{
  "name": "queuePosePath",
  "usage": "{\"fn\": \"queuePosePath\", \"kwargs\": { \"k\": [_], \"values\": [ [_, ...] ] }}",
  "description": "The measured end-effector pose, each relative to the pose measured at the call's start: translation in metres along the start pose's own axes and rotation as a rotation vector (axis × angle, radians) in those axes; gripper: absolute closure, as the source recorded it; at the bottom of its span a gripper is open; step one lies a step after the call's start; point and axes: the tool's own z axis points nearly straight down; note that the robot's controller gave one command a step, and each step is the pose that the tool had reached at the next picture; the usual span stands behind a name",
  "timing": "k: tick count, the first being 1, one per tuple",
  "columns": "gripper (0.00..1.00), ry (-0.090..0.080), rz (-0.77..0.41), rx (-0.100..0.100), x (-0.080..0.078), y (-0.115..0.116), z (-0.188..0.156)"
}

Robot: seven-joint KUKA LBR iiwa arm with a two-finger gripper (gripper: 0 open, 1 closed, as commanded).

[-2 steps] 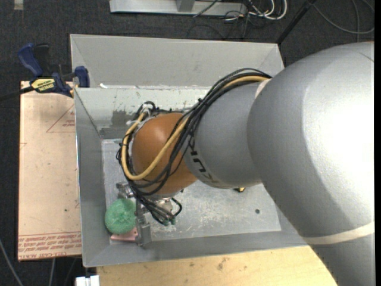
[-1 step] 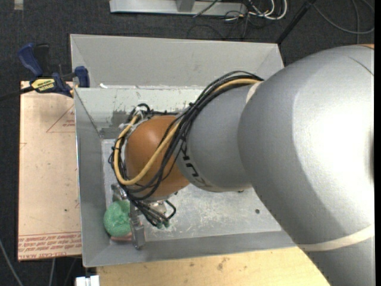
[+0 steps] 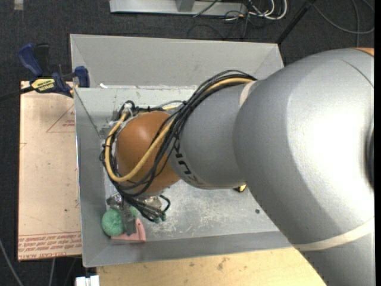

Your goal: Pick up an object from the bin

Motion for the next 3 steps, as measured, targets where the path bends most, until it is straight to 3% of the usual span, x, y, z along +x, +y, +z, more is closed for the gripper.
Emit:
{"fn": "queuePosePath", "kwargs": {
  "k": [1, 2, 3],
  "values": [
    [1.0, 0.0, 0.0, 0.0, 0.0, 0.0, 0.0],
    [1.0, -0.006, -0.032, -0.001, 0.012, -0.008, -0.001],
    [1.0, -0.002, -0.032, 0.001, -0.007, -0.027, -0.127]
  ]
}}
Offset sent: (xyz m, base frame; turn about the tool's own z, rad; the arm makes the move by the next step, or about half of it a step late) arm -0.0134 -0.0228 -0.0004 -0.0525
